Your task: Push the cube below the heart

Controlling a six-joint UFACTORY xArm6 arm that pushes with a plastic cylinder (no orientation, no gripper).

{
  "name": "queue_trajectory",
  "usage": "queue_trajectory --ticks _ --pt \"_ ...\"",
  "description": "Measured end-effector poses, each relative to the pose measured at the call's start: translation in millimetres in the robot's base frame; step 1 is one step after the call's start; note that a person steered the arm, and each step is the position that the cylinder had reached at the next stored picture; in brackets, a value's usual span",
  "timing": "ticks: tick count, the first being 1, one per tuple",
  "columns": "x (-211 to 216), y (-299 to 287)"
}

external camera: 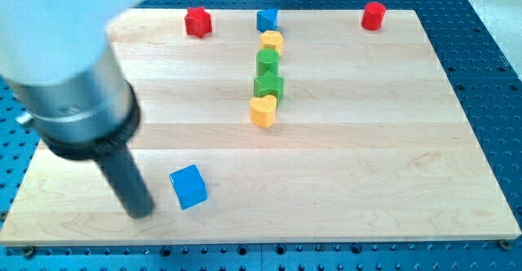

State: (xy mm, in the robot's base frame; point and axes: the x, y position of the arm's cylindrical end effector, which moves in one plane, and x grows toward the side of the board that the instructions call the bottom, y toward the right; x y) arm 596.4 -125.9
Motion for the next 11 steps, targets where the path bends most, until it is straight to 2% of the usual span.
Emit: queue_trajectory --ticks 2,3,4,6,7,8,9,10,11 --pt "-72.7 86.1" --pt "-84.4 99.5" --pt "-79.1 66.1" --pt "-124.1 66.0" --pt "-68.4 65.6" --pt "21.3 80.4" --pt "22.4 91.5" --pt "21.7 141.9" --pt "21.7 143.2"
